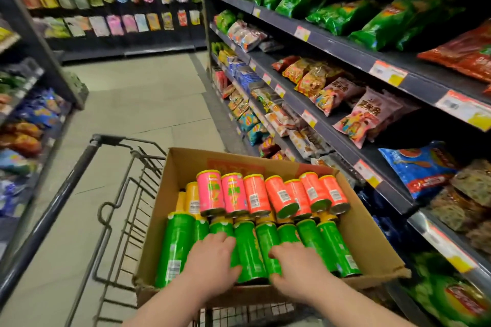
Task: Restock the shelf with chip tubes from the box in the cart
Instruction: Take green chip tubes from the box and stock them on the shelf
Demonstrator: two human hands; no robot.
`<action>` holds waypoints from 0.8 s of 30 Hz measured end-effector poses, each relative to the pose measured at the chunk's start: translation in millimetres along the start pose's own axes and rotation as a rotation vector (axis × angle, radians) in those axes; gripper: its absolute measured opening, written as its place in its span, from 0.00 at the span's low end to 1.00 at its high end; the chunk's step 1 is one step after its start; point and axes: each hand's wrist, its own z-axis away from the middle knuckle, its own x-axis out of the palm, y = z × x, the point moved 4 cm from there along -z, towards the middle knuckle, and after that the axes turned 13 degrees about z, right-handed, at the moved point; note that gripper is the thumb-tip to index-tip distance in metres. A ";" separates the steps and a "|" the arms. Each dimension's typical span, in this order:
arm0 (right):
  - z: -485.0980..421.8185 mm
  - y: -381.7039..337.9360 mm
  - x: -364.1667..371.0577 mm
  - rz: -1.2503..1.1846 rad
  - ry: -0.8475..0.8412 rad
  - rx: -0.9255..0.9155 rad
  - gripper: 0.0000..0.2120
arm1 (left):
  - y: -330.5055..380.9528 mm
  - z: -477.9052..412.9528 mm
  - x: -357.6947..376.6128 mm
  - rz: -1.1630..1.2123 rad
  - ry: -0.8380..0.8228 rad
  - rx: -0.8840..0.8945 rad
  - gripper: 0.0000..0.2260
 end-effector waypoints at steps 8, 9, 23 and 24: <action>-26.2 -25.1 -0.9 0.043 -0.079 -0.068 0.23 | -53.6 -12.6 -21.9 0.047 0.154 -0.180 0.33; -29.9 -26.2 -2.1 0.048 -0.084 -0.079 0.23 | -59.8 -16.2 -25.4 0.061 0.166 -0.215 0.34; -80.0 -20.5 -9.7 -0.062 -0.146 -0.233 0.22 | -91.7 -39.4 -31.4 0.277 0.152 -0.467 0.27; -82.9 -19.5 -8.2 -0.067 -0.158 -0.242 0.22 | -90.0 -39.6 -33.2 0.327 0.168 -0.486 0.26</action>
